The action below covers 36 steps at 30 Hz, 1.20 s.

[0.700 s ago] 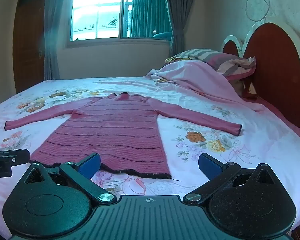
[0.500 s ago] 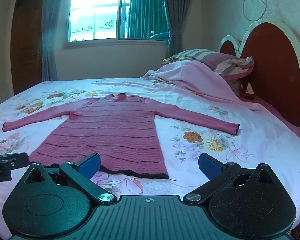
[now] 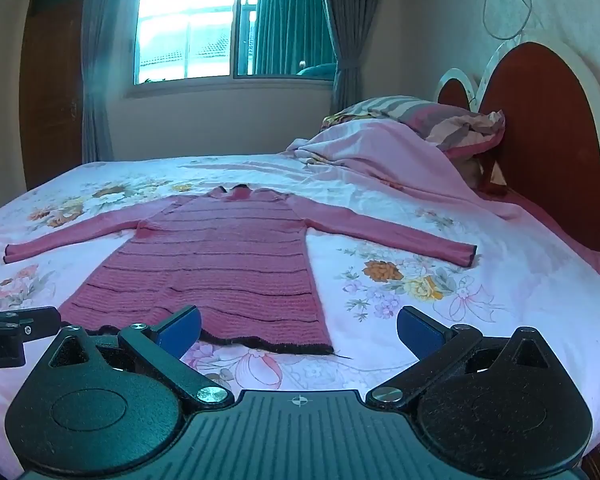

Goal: Fold small clothes

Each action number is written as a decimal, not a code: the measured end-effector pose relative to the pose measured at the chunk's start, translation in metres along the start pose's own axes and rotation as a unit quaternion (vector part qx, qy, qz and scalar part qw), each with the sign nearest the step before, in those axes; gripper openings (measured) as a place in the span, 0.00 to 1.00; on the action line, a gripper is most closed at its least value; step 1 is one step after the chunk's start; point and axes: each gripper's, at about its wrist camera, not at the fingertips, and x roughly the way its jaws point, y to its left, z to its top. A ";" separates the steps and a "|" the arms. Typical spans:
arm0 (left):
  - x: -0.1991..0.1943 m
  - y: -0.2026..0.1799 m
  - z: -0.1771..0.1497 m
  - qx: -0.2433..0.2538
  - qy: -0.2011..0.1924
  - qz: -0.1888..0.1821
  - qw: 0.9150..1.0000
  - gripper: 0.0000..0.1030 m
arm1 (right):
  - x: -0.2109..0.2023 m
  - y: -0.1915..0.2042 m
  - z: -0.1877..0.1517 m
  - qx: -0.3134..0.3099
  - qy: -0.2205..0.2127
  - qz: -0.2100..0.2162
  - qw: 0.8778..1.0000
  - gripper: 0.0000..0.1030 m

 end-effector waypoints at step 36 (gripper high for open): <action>0.001 -0.006 0.004 0.014 -0.001 -0.004 1.000 0.99 | -0.003 0.000 0.003 0.002 -0.002 -0.001 1.000 1.00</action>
